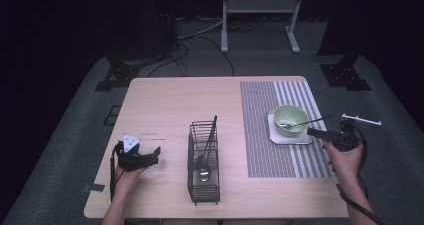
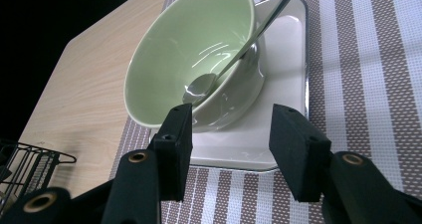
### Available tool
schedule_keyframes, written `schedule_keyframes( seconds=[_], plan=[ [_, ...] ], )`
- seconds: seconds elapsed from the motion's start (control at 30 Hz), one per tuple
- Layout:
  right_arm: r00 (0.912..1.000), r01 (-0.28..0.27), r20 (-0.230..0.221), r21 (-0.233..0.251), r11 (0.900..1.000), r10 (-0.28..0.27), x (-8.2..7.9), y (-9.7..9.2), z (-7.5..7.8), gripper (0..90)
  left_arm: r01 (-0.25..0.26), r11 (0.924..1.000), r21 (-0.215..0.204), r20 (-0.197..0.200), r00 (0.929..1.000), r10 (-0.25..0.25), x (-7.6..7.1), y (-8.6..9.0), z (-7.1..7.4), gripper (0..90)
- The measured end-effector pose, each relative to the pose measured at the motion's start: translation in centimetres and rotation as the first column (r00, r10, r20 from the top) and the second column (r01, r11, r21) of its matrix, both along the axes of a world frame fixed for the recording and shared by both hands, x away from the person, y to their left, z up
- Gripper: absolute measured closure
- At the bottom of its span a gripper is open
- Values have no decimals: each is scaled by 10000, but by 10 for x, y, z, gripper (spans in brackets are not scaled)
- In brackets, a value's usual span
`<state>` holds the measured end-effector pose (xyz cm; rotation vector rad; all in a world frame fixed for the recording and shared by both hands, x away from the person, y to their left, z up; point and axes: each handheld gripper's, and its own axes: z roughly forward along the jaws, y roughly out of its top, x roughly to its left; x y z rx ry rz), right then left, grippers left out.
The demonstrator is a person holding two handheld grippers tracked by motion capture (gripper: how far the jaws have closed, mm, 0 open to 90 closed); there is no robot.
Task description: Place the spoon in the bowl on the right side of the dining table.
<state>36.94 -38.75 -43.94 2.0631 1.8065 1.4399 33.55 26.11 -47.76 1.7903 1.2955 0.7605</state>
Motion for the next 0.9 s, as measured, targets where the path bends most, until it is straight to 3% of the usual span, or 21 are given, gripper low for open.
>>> schedule_keyframes(
  seconds=[0.9],
  plan=[
    [9980,-622,-154,-75,9980,621,-13,17,-18,491,-7,10000,-4,-13,10000,7,0,0,0,0]
  ],
)
